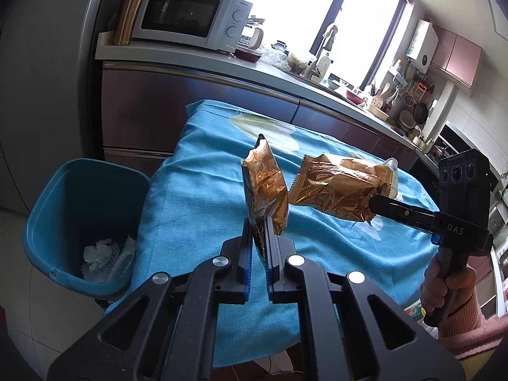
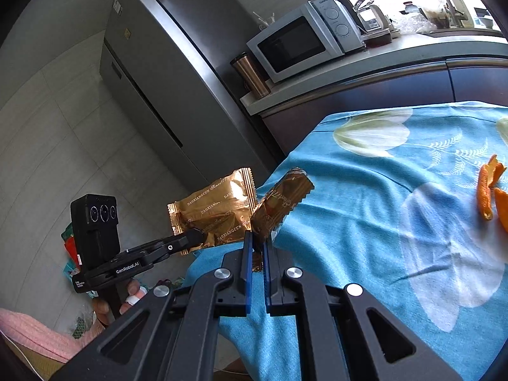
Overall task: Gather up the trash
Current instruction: 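Lift and carry both gold wrappers in the two tools toward the teal bin, then lower the wrappers into the bin and open the left tool while the right tool releases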
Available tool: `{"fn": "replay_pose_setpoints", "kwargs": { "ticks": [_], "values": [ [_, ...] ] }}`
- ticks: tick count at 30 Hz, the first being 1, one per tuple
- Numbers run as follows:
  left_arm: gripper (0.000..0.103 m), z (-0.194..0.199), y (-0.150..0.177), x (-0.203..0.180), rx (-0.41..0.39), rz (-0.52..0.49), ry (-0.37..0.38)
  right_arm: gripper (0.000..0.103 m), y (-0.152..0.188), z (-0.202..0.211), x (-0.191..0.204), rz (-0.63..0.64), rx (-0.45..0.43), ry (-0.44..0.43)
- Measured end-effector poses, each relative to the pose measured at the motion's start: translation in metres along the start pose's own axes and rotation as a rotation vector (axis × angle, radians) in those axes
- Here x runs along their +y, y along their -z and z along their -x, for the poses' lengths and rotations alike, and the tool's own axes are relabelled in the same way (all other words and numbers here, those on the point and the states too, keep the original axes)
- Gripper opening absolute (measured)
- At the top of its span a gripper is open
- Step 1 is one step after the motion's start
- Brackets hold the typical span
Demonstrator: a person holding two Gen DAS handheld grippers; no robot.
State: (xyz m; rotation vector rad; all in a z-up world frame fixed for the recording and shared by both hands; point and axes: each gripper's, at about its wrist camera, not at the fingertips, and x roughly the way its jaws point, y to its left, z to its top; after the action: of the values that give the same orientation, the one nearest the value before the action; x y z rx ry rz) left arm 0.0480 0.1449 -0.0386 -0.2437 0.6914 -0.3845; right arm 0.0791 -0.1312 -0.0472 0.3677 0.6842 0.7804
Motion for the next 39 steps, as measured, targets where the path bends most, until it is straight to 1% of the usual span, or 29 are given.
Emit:
{"fn": "replay_pose_setpoints", "kwargs": {
  "ticks": [20, 39],
  "values": [
    [0.007, 0.040, -0.002, 0.056, -0.068, 0.101, -0.120, 0.005, -0.012, -0.056, 0.033, 0.085, 0.083, -0.104],
    [0.007, 0.051, 0.001, 0.073, -0.082, 0.141, -0.167, 0.005, -0.019, -0.089, 0.048, 0.126, 0.141, -0.147]
  ]
}}
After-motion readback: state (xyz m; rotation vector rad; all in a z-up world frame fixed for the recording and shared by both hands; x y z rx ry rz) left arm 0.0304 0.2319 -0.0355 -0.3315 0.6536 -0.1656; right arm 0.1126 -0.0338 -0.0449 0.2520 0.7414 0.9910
